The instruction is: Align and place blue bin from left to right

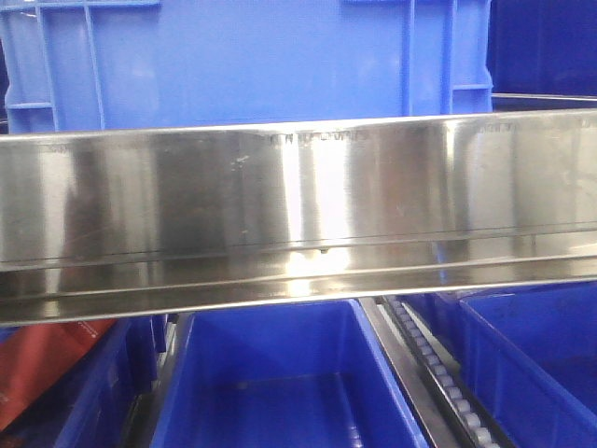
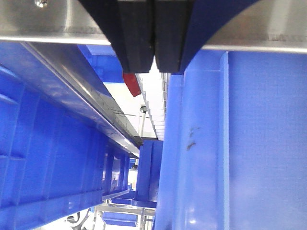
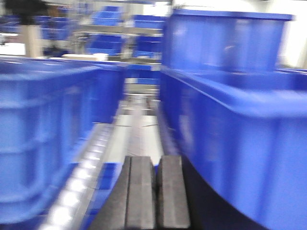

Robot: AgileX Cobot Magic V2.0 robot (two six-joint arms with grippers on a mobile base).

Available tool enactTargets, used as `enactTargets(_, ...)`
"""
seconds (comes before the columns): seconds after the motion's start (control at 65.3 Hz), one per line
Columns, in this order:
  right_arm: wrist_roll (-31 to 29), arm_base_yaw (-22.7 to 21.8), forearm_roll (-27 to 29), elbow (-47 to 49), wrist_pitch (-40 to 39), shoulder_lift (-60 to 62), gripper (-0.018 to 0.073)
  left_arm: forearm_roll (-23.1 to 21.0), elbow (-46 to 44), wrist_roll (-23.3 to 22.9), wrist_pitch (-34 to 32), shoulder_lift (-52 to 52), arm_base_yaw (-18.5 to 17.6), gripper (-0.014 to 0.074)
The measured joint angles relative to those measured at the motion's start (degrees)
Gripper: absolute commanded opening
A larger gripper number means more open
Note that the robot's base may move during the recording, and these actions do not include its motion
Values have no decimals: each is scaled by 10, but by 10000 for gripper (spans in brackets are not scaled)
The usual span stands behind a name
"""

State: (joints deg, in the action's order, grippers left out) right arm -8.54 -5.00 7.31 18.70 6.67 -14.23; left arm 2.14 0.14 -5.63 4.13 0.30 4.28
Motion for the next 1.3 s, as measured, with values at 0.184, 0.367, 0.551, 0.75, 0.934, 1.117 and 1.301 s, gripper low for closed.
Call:
enactTargets(0.184, -1, -40, 6, -77, 2, 82, -162, 0, 0, 0, 0, 0, 0, -111)
enactTargets(0.367, -1, -46, 7, -147, 3, 135, -162, 0, 0, 0, 0, 0, 0, -111)
enactTargets(0.551, -1, -46, 9, -186, -2, 138, -162, 0, 0, 0, 0, 0, 0, -111)
enactTargets(0.75, 3, -46, 8, -187, -14, 138, -162, 0, 0, 0, 0, 0, 0, -111)
enactTargets(0.934, 38, -46, -14, -187, -24, 138, -162, 0, 0, 0, 0, 0, 0, -111)
enactTargets(1.117, 44, -46, -17, -187, -28, 138, -162, 0, 0, 0, 0, 0, 0, -111)
enactTargets(1.301, 45, -46, -18, -187, -28, 138, -162, 0, 0, 0, 0, 0, 0, -111)
